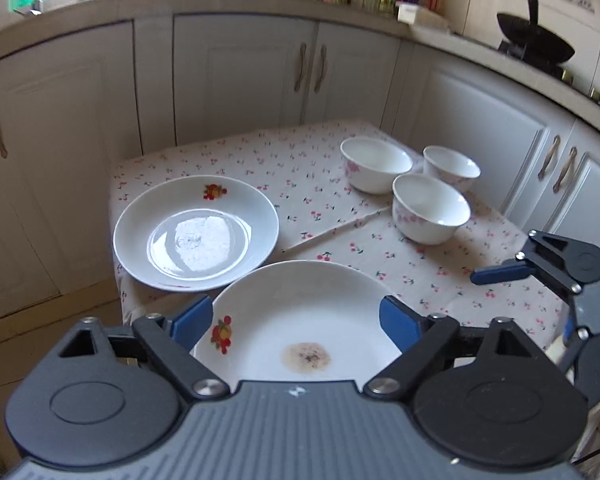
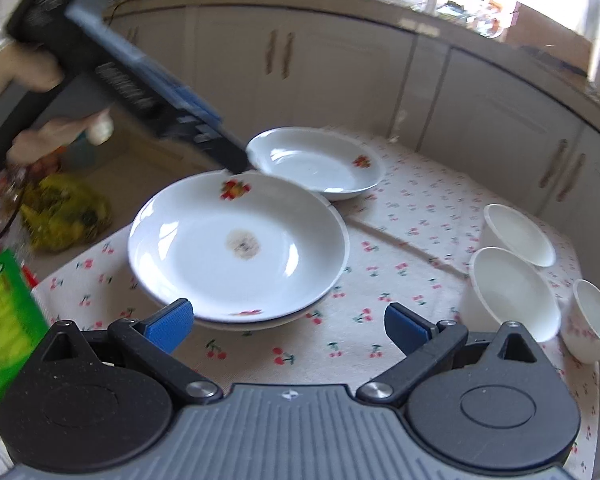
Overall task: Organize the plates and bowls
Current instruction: 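Open the left gripper and pull it back from the stacked plates, then move the left gripper to the rim of the red-flower white plate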
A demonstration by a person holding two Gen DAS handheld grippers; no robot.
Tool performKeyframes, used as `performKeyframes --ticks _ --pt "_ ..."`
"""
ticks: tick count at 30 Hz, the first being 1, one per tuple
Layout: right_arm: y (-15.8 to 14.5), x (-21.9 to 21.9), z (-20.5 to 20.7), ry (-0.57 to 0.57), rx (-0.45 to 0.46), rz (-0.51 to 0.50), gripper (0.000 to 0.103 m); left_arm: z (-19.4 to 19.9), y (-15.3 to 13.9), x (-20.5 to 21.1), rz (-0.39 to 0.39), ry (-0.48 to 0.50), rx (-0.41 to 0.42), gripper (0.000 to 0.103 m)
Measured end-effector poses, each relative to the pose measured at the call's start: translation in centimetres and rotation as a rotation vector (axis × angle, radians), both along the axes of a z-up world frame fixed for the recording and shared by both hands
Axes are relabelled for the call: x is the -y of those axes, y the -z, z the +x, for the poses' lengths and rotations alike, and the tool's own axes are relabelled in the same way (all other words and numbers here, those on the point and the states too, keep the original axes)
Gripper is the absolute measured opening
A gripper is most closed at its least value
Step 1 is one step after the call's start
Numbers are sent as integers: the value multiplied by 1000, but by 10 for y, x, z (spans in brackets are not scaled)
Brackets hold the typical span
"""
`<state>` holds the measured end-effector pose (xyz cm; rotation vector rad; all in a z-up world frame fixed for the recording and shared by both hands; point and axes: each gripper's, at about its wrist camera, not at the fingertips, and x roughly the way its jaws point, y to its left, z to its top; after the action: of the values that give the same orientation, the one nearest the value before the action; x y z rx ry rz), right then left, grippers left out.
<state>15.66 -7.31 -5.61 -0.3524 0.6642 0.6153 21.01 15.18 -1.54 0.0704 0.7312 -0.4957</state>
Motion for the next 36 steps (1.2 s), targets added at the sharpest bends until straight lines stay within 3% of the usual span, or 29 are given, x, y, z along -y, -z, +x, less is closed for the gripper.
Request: performKeyframes --ticks 4,10,21,29,33,36 --pt "0 10 0 54 -4 57 103 -14 4 -9 -19 -37 19 90" --pt "-3 21 8 102 -1 73 103 -23 12 -25 37 -127 72 95" --pt "-17 27 41 123 -92 165 103 -12 20 -64 40 -213 190 99" --pt "-28 15 74 123 -112 221 103 24 36 -90 0 -258 114 99" --pt "-26 0 92 95 -96 177 103 47 40 -97 -49 -258 53 98" --pt "-24 -12 105 56 -92 142 103 67 39 -93 -39 -242 36 98"
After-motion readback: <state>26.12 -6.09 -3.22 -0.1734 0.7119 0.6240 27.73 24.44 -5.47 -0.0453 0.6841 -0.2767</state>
